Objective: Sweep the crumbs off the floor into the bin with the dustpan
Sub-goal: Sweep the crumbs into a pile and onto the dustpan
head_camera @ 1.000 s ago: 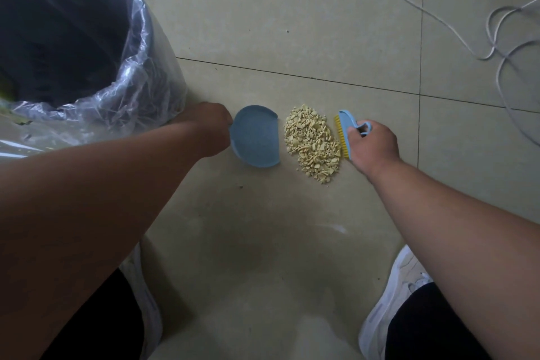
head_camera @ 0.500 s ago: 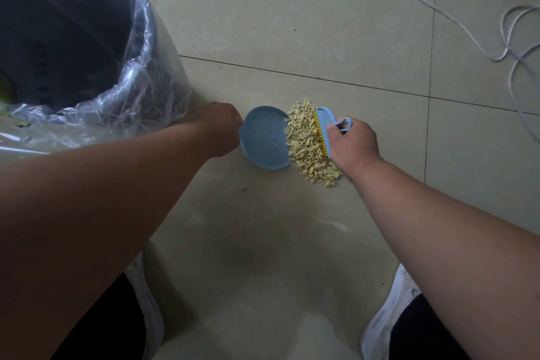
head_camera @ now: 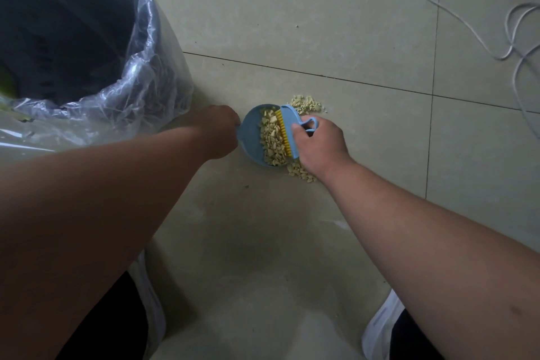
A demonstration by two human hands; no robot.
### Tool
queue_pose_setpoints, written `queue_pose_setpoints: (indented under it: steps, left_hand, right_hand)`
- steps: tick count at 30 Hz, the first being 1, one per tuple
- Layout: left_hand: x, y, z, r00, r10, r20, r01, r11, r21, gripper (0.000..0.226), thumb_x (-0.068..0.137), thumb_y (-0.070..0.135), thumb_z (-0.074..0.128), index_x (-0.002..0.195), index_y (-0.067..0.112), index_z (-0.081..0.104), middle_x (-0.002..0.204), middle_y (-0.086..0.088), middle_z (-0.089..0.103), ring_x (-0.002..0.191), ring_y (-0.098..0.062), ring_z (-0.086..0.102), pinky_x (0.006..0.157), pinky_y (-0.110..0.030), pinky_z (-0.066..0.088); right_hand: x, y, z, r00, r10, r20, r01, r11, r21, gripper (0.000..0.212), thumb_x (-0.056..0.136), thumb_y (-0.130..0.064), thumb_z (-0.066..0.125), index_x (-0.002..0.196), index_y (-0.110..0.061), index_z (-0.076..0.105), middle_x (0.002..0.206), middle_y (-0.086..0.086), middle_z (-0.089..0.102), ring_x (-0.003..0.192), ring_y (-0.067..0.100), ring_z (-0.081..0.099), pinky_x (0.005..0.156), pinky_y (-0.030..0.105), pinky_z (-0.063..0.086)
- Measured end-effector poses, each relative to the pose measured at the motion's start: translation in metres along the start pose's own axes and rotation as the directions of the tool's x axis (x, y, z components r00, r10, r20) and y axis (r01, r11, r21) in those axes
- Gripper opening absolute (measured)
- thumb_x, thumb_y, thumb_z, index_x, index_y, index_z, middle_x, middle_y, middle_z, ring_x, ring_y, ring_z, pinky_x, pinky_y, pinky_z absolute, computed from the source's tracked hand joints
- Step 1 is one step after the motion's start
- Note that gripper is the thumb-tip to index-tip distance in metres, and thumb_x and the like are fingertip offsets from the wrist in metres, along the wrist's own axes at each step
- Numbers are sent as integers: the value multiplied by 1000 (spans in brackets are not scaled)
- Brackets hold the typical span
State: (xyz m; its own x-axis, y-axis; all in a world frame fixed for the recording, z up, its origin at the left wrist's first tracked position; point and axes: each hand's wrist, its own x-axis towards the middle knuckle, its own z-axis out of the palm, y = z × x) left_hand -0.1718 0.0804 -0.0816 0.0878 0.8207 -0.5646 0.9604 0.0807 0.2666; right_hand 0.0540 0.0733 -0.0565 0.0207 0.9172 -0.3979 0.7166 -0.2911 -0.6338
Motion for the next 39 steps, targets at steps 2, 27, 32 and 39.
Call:
queue_pose_setpoints:
  steps: [2,27,32,39]
  left_hand:
    - [-5,-4,0,1000,-1,-6,1,999,40,27,84,10,54,99,18,75,106,-8,73,89,-28,65,79,-34,53]
    - [-44,-19,-2,997,-66,32,56,968,245,38,84,14,57,118,21,74,119,-5,72,109,-30,68,97,-41,56]
    - [-50,-19,-4,997,-70,31,59,963,262,40,82,13,58,117,22,74,117,-4,72,108,-29,68,96,-38,56]
    - [-55,-24,-4,994,-106,40,92,960,263,41,82,10,59,119,18,74,121,-7,72,114,-30,67,99,-39,56]
  right_hand:
    - [2,3,-5,1000,14,-23,-14,1000,11,27,101,-31,59,103,-9,72,93,10,74,88,30,68,76,37,54]
    - [-8,112,-99,784,449,-429,-369,892,260,18,90,-31,61,88,-14,69,74,2,64,70,26,61,67,31,50]
    - [-17,127,-111,832,359,-422,-421,905,-60,25,97,-21,56,93,1,66,84,13,60,82,31,58,80,37,48]
    - [-31,126,-89,874,350,-338,-407,906,-113,28,95,-19,53,86,6,61,76,19,63,74,39,57,64,33,36]
